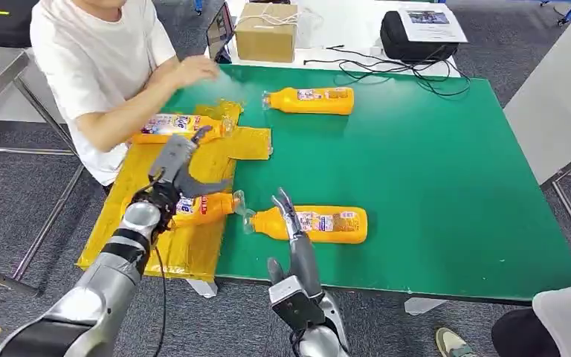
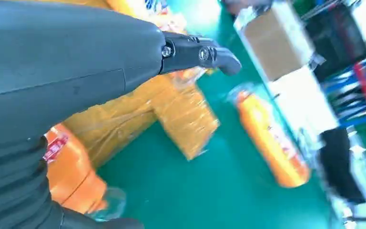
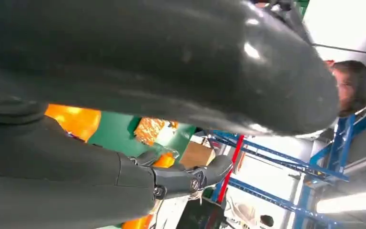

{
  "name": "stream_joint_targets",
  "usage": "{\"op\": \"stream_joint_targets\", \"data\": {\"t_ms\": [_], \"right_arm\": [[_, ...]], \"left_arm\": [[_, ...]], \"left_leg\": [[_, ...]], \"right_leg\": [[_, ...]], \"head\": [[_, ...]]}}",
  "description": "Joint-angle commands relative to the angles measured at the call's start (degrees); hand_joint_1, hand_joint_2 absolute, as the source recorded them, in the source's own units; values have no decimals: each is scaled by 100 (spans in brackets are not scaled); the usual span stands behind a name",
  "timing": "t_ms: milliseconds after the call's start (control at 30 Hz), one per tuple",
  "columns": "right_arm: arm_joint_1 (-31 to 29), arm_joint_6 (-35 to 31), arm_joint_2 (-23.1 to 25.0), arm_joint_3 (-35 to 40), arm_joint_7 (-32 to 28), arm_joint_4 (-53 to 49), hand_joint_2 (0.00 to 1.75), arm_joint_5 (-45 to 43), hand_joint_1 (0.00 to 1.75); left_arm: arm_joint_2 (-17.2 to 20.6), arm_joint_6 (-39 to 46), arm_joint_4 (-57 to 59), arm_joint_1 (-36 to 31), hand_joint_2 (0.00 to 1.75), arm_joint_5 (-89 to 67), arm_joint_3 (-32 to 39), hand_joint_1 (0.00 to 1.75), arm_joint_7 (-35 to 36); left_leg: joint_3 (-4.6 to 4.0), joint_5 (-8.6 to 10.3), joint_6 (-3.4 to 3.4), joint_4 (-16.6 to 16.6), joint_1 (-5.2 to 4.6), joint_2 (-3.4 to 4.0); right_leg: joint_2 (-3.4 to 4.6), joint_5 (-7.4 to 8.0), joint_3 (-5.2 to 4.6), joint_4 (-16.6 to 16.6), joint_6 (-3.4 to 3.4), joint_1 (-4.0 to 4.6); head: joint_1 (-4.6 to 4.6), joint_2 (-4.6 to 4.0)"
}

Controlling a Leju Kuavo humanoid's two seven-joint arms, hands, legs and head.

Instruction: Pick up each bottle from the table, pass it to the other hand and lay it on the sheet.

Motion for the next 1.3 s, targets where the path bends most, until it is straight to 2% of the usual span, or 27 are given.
{"op": "stream_joint_targets", "data": {"t_ms": [33,167,233,300,367,400,433,467,500,567,633,667,700,733,833,867,967,1100,1233,1300], "right_arm": [[-5,-40,-140,-116,-2,162,0,33,0],[87,-264,-235,-132,28,85,0,267,0],[19,-602,-496,-86,299,124,0,986,0],[-230,-462,-1038,-83,778,229,0,1815,0],[-304,-410,-1193,-423,727,266,0,1892,0],[-311,-451,-1299,-647,979,256,0,2203,0],[-362,-639,-1454,-746,1237,291,0,2648,0],[-411,-695,-1569,-886,1447,356,175,2948,0],[-477,-683,-1657,-1045,1640,469,175,3164,0],[-693,-556,-1798,-1390,1760,915,175,3256,0],[-1122,-485,-1854,-1563,1848,1694,175,3369,0],[-1338,-561,-1825,-1598,1855,2127,175,3470,0],[-1605,-663,-1780,-1661,1852,2688,175,3516,0],[-1781,-778,-1740,-1710,1835,3029,175,3538,0],[-2216,-692,-1541,-1990,1132,3843,175,2966,0],[-2306,-828,-1521,-1856,1220,4025,175,3200,0],[-2396,-784,-1327,-1814,1168,4137,175,3174,0],[-2401,-795,-1293,-1799,1200,4130,175,3191,0],[-2605,-207,-1143,-1772,887,4157,175,2785,0],[-2675,-182,-1127,-1564,945,4274,175,2939,0]], "left_arm": [[60,172,-1206,304,175,524,37,0,-245],[147,302,-2788,816,175,1328,-142,0,-137],[185,267,-3479,1150,175,1688,-297,0,-151],[139,364,-4022,1480,175,1945,-373,0,-255],[123,399,-4282,1697,175,2114,-430,0,-261],[-22,191,-4423,1999,175,2830,-340,0,7],[10,-172,-4497,2318,175,3262,-421,0,213],[-51,-141,-4612,2719,175,3278,-413,0,24],[-23,-104,-4742,3122,175,3198,-530,0,-131],[-247,-147,-4755,3824,175,3062,-546,0,-560],[-350,-242,-4528,4117,175,2903,-795,0,-615],[-376,-92,-4348,4092,175,2680,-942,0,-685],[-411,16,-4103,3966,175,2453,-1134,0,-710],[-419,7,-3965,3855,175,2369,-1272,0,-746],[-492,262,-3671,3616,175,2059,-1610,0,-819],[-514,415,-3575,3589,175,1963,-1665,0,-814],[-510,492,-3296,3552,175,1924,-1753,0,-774],[-496,498,-3288,3559,175,1924,-1745,0,-781],[-512,574,-3307,3423,175,1841,-1667,0,-857],[-523,530,-3238,3305,175,1851,-1692,0,-849]], "left_leg": [[21,-11,-10,3,14,-3],[6,-9,-7,4,11,3],[10,-9,-6,2,9,1],[32,-23,-11,4,15,3],[26,-14,-5,-2,9,1],[16,-6,-1,-7,4,0],[27,-13,-1,-5,6,-1],[22,-6,3,-13,-5,2],[32,-12,1,-10,-1,2],[49,-17,3,-22,-9,21],[46,-23,9,-19,-17,23],[53,-32,8,-13,-14,22],[24,-19,12,-10,-22,8],[41,-24,9,-10,-15,8],[14,-13,12,-3,-20,-10],[22,-14,10,-2,-16,-14],[27,-17,12,-2,-15,0],[23,-15,14,-4,-16,-3],[23,-21,12,4,-11,2],[16,-19,13,5,-13,3]], "right_leg": [[12,-6,24,-4,-12,12],[16,-3,8,-2,-9,9],[13,-4,12,-4,-8,7],[22,-15,35,-6,-12,12],[16,-6,31,-13,-6,7],[10,-1,21,-14,-2,2],[13,-4,33,-17,-3,4],[11,0,24,-19,1,-6],[16,-4,36,-20,-1,-3],[35,-1,48,-33,-1,-10],[35,-1,43,-32,1,-18],[38,-6,51,-31,-2,-15],[16,-2,24,-21,2,-22],[22,-3,43,-29,-2,-15],[2,-8,20,-19,12,-19],[3,-9,31,-20,8,-16],[17,-6,33,-19,12,-15],[12,-7,27,-15,17,-15],[17,-10,28,-11,16,-10],[18,-8,22,-7,16,-13]], "head": [[0,0],[0,0],[2,0],[0,0],[-2,0],[-2,0],[-2,0],[0,0],[0,0],[-2,0],[-2,0],[0,0],[-2,0],[-2,0],[-2,0],[-2,0],[0,0],[0,0],[-2,0],[-2,0]]}}
